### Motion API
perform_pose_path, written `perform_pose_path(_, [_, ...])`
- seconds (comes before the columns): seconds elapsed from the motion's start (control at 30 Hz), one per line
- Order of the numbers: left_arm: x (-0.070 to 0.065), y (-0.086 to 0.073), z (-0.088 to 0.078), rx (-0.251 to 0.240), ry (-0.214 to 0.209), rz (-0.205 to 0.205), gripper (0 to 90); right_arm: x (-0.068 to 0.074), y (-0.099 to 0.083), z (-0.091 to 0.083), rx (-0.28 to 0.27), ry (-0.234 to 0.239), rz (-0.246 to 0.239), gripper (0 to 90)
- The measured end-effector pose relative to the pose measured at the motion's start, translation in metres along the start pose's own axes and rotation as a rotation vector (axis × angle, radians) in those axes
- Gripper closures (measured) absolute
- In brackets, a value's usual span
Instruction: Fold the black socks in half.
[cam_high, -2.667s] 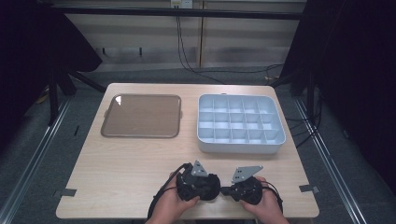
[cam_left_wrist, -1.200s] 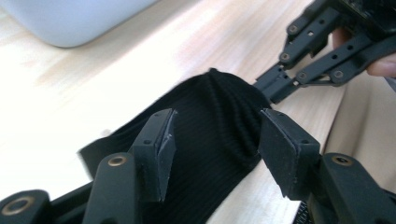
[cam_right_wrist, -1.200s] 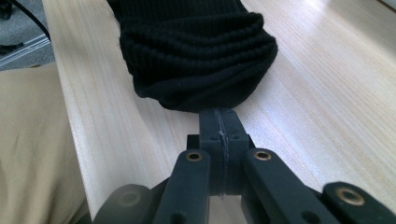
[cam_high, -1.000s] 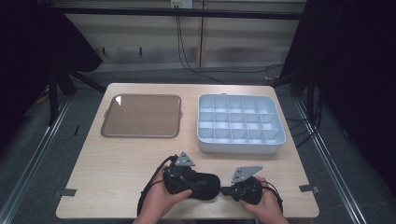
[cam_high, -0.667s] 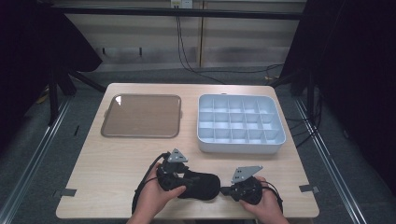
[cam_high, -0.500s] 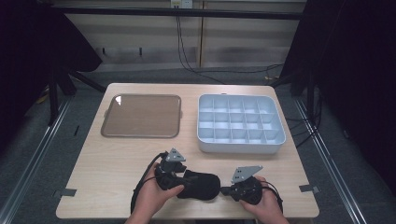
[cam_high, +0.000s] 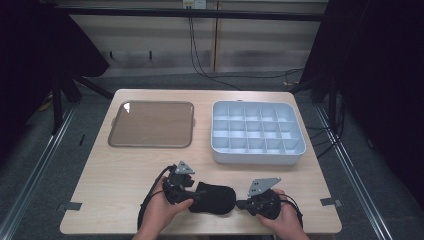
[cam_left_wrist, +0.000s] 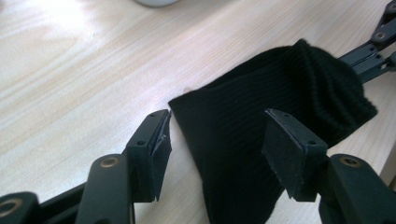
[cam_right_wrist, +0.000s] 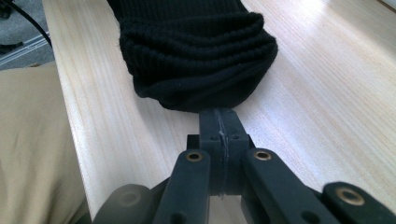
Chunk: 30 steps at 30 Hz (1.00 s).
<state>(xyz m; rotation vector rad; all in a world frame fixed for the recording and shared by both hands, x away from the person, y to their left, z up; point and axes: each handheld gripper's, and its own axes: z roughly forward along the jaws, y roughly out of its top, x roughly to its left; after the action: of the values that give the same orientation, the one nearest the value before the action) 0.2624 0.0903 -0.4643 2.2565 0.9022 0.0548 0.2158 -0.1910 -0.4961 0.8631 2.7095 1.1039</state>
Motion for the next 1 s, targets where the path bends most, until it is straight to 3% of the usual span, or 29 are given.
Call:
perform_pose_path(0.73, [-0.002,-0.014,0.012,0.068,0.023,-0.017,42.1,0.000,0.000,0.000,-0.001,-0.001,-0.002,90.0])
perform_pose_path(1.0, [-0.003,-0.015,0.014,0.078,0.041,-0.011,49.7,0.001,0.000,0.000,0.000,-0.001,-0.002,90.0])
